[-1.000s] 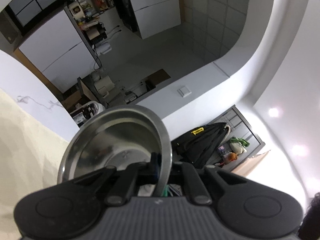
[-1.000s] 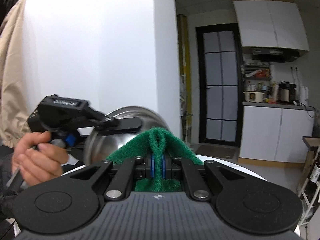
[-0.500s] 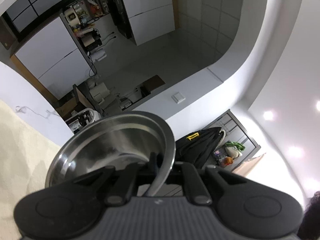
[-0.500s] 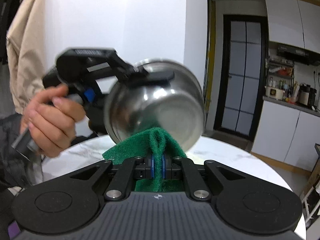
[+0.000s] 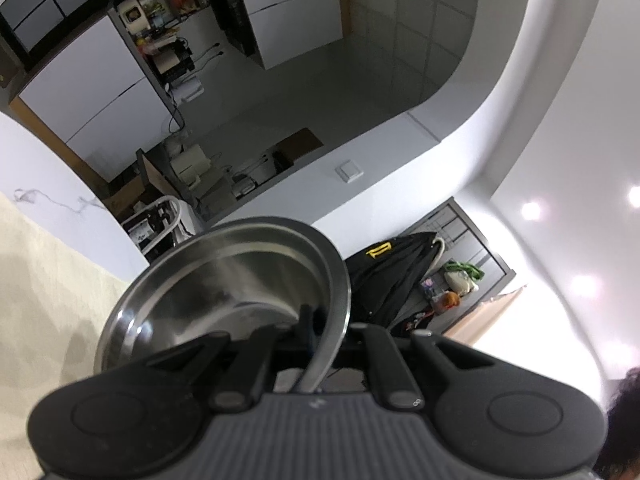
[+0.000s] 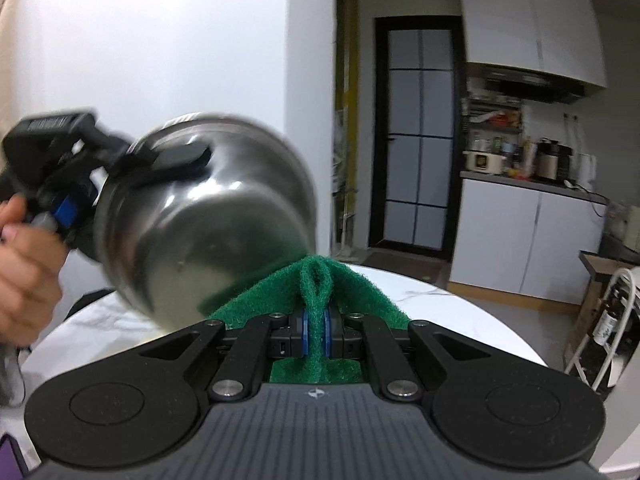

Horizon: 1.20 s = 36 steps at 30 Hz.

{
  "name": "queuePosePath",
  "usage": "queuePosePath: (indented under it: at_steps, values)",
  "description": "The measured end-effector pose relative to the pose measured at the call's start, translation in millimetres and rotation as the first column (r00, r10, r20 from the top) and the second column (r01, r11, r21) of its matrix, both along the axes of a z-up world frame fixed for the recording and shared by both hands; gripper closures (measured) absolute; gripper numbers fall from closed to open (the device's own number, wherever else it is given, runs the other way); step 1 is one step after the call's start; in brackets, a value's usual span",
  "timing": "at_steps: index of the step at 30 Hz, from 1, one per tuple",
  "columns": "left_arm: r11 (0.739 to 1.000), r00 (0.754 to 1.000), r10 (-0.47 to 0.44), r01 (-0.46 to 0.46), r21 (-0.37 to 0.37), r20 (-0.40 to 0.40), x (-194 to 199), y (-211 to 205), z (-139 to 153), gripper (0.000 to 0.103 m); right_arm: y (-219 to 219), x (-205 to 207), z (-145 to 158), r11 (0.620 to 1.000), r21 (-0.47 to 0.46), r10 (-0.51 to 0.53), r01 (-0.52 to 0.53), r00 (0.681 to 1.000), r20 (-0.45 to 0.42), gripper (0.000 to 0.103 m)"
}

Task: Clean bowl
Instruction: 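Rotate the upturned bowl with the left gripper while the right gripper keeps scrubbing its base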

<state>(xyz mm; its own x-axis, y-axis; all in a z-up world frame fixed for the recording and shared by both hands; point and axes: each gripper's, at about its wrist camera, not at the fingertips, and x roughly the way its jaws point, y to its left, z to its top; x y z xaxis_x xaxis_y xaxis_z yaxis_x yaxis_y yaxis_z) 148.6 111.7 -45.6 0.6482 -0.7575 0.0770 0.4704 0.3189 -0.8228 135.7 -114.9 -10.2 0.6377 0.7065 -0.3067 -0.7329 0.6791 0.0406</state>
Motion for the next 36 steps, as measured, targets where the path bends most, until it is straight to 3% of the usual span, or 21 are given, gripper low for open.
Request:
queuePosePath:
  at_steps: [11, 22, 26, 30, 36]
  values:
    - [0.998, 0.998, 0.055, -0.054, 0.019, -0.043, 9.4, 5.2, -7.3, 0.099, -6.0, -9.8, 11.7, 0.994, 0.062, 0.084, -0.087, 0.996, 0.036, 0.095]
    - [0.998, 0.997, 0.067, -0.067, 0.006, -0.025, 4.9, 8.6, 0.3, 0.097, 10.4, -12.7, 0.2, 0.982, -0.045, 0.185, -0.184, 0.983, 0.017, 0.095]
    - [0.998, 0.998, 0.055, -0.054, 0.008, -0.011, 0.9, 7.6, 3.7, 0.096, 14.1, -3.3, -4.5, 0.986, -0.066, 0.156, -0.156, 0.988, -0.005, 0.095]
    - [0.999, 0.999, 0.04, -0.04, 0.006, 0.002, -1.9, 7.0, 6.4, 0.097, 18.2, 6.0, -7.8, 0.995, -0.084, 0.057, -0.058, 0.998, -0.006, 0.095]
    - [0.999, 1.0, 0.031, -0.03, 0.017, -0.002, -3.5, 8.0, 3.5, 0.098, 9.9, 16.2, 2.4, 0.998, -0.001, -0.061, 0.061, 0.998, -0.012, 0.095]
